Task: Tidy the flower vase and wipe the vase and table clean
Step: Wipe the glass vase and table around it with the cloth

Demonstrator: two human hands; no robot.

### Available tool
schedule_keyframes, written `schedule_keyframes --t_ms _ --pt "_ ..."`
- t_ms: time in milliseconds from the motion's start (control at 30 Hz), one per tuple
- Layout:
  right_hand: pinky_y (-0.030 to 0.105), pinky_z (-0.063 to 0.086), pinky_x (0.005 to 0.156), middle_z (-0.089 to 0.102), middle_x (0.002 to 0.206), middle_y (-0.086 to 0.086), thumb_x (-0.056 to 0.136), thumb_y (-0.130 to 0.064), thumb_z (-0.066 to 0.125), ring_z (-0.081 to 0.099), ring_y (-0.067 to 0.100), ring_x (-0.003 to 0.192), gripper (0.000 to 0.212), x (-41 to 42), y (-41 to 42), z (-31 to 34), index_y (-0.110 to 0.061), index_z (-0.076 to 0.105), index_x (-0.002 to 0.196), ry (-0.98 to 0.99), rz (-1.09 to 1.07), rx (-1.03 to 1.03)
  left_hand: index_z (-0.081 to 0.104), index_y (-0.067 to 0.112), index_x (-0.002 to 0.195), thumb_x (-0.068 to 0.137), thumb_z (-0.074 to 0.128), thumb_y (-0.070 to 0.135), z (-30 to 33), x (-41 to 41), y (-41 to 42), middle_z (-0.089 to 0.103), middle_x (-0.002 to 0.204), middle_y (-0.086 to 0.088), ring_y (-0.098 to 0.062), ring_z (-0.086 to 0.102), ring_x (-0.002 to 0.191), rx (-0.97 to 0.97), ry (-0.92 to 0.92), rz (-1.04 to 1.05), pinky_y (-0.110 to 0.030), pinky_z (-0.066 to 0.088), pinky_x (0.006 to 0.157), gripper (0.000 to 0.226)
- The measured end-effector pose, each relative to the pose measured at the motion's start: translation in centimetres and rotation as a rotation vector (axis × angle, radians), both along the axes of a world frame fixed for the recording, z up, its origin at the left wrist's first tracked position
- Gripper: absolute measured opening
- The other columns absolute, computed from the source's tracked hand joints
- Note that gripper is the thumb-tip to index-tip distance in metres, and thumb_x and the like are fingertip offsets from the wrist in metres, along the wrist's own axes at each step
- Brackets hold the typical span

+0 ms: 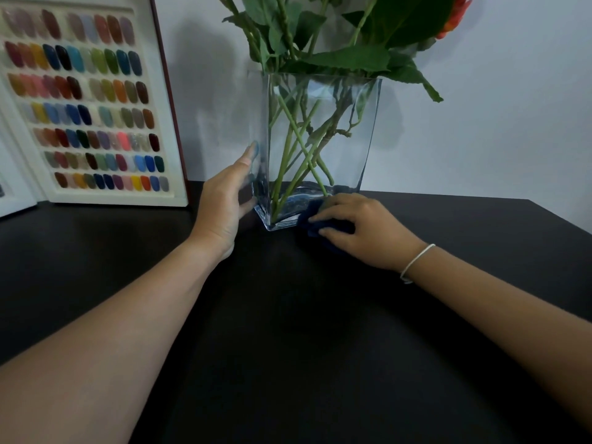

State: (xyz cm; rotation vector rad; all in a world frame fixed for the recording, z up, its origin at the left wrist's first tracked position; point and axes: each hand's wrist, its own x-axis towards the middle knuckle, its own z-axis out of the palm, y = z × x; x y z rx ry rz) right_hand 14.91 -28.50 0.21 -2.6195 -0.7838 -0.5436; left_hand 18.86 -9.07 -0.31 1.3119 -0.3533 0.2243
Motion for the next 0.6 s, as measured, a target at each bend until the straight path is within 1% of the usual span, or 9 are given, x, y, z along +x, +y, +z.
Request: schedule_keyframes --t_ms 100,167,267,333,367,433,467,567,600 --pt "0.019 0.035 0.088 0.065 0.103 0.010 0.081 -0.006 0.063 0.057 0.022 0.096 0.021 0.1 -2.4 0.1 -0.009 0.068 0.101 0.000 -0.076 -0.003 0.053 0.033 0.123 0.092 0.042 0.033 -0.2 0.2 0.0 0.051 0.115 0.027 -0.005 0.045 0.120 0.018 -0.004 0.004 -0.025 0.046 0.085 0.033" --pt "0.021 0.036 0.088 0.066 0.103 0.011 0.081 -0.006 0.063 0.058 0.023 0.096 0.021 0.2 -3.6 0.2 -0.009 0.068 0.101 0.010 -0.127 0.006 0.051 0.031 0.125 0.092 0.043 0.032 -0.2 0.2 0.0 0.051 0.121 0.023 -0.006 0.044 0.123 0.043 -0.003 0.015 -0.030 0.044 0.092 0.035" --pt "0.020 0.034 0.087 0.065 0.105 0.013 0.080 -0.006 0.063 0.057 0.026 0.097 0.022 0.3 -4.8 0.2 -0.010 0.068 0.101 0.019 -0.204 0.015 0.050 0.031 0.125 0.087 0.053 0.034 0.0 -0.1 -0.1 0.050 0.133 0.016 0.004 0.050 0.113 0.085 -0.011 0.029 -0.035 0.043 0.099 0.038" --pt "0.017 0.032 0.083 0.064 0.106 0.014 0.080 -0.005 0.063 0.056 0.027 0.097 0.022 0.4 -5.5 0.1 -0.009 0.068 0.101 0.018 -0.254 0.013 0.049 0.028 0.127 0.082 0.061 0.031 0.0 -0.4 -0.1 0.058 0.125 0.013 0.008 0.056 0.104 0.105 -0.023 0.049 -0.034 0.043 0.101 0.047" --pt "0.019 0.032 0.083 0.063 0.106 0.015 0.081 -0.005 0.062 0.056 0.028 0.098 0.022 0.5 -5.9 0.1 -0.009 0.067 0.101 0.019 -0.283 0.017 0.048 0.025 0.129 0.080 0.064 0.028 0.1 -0.5 -0.2 0.062 0.120 0.007 0.004 0.057 0.106 0.117 -0.030 0.058 -0.035 0.041 0.103 0.052" --pt "0.026 0.035 0.086 0.062 0.109 0.015 0.081 -0.005 0.061 0.054 0.028 0.101 0.023 0.7 -6.4 0.1 -0.010 0.067 0.103 0.036 -0.342 0.035 0.044 0.021 0.132 0.078 0.066 0.022 0.1 -0.6 -0.3 0.058 0.129 -0.007 -0.009 0.055 0.116 0.130 -0.037 0.063 -0.039 0.039 0.105 0.058" --pt "0.029 0.037 0.088 0.061 0.110 0.014 0.081 -0.006 0.061 0.054 0.028 0.102 0.024 0.7 -6.5 0.1 -0.011 0.066 0.104 0.054 -0.364 0.049 0.044 0.021 0.132 0.077 0.067 0.021 0.2 -0.7 -0.3 0.054 0.133 -0.010 -0.013 0.053 0.119 0.133 -0.041 0.066 -0.040 0.040 0.105 0.059" --pt "0.042 0.041 0.093 0.059 0.114 0.010 0.080 -0.013 0.062 0.052 0.028 0.105 0.029 0.8 -6.0 0.1 -0.018 0.063 0.108 0.076 -0.408 0.115 0.046 0.022 0.131 0.077 0.067 0.022 0.1 -0.6 -0.3 0.055 0.130 -0.003 -0.014 0.055 0.117 0.151 -0.052 0.093 -0.041 0.041 0.104 0.058" --pt "0.042 0.041 0.093 0.058 0.115 0.009 0.080 -0.016 0.063 0.052 0.027 0.106 0.031 0.9 -5.6 0.4 -0.020 0.061 0.110 0.060 -0.422 0.182 0.047 0.022 0.130 0.077 0.067 0.022 0.1 -0.5 -0.3 0.056 0.128 -0.001 -0.013 0.056 0.115 0.155 -0.051 0.100 -0.041 0.041 0.103 0.057"
